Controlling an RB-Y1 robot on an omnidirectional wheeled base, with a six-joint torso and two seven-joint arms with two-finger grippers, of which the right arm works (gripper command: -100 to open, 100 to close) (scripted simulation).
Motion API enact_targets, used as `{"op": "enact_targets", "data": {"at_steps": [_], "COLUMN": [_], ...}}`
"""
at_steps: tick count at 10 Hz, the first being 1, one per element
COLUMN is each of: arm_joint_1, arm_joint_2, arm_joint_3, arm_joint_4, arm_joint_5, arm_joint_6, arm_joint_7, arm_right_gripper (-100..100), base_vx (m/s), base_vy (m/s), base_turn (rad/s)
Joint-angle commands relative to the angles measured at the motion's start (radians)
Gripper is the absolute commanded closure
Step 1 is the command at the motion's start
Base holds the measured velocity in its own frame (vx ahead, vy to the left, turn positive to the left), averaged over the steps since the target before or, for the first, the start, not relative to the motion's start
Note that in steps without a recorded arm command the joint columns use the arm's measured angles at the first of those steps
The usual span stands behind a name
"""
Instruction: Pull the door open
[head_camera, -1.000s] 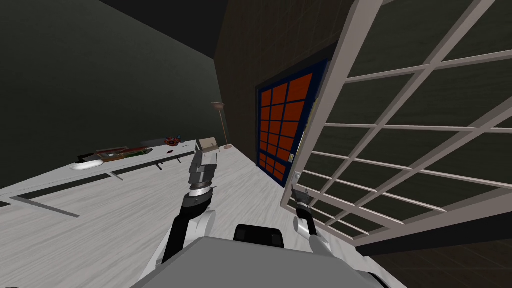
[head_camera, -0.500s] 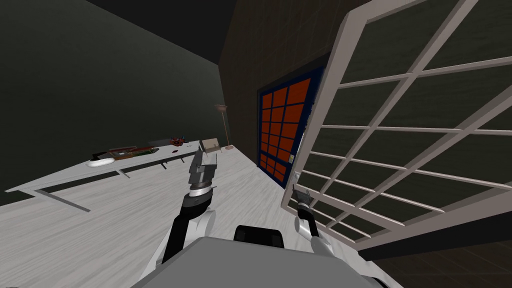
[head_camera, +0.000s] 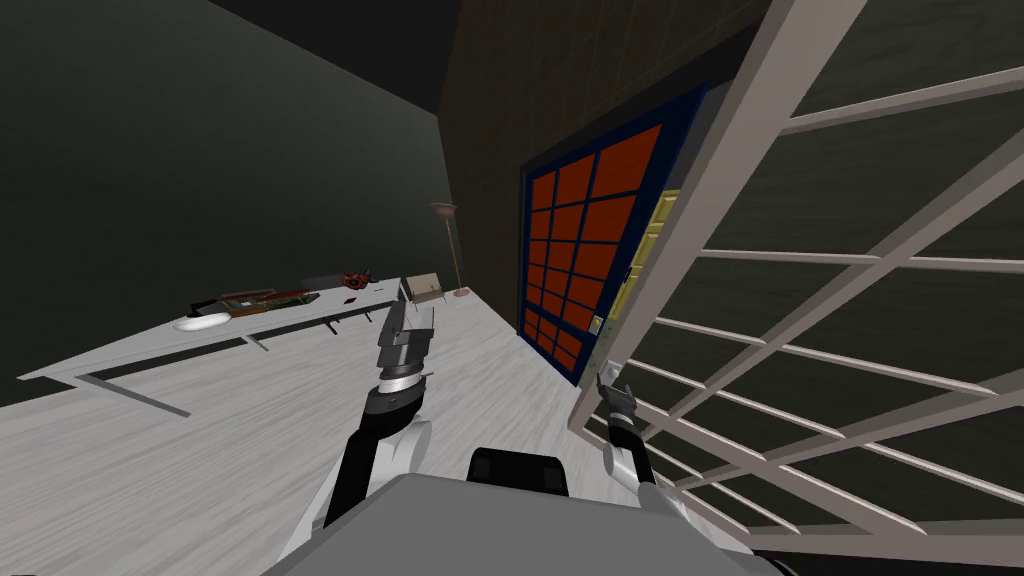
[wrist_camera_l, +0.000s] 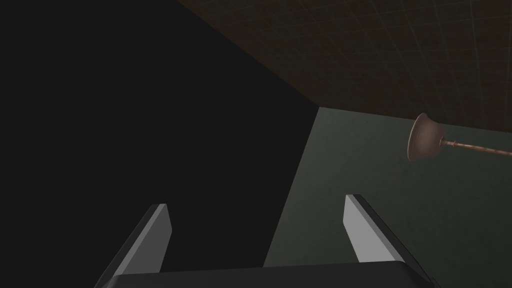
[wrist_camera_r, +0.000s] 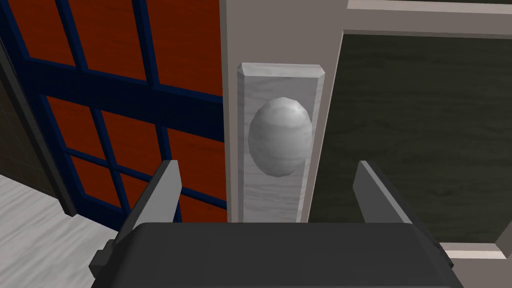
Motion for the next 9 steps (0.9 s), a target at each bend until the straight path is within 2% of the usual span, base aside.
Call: {"op": "enact_targets", "data": {"at_steps": [1,3,4,9], "arm_joint_1": [0.029,0.018,0.018,0.018], "arm_joint_2": [-0.033,-0.028,-0.028,-0.028], "arm_joint_3": [-0.005,-0.004,-0.004,-0.004], "arm_joint_4": [-0.021,-0.005,-0.005,-0.005], "arm_joint_5": [-0.006,-0.005,-0.005,-0.005], "arm_joint_6": [0.010,0.002,0.002,0.002], "arm_joint_7": [-0.027,-0.024,-0.024,-0.024], "arm_right_gripper": [-100,-100,100,100], "base_vx": [0.140,0.103,-0.009,-0.010], "base_vy": [-0.044,-0.017,-0.002,0.000], "base_turn": [0.124,0.032,0.001,0.001]}}
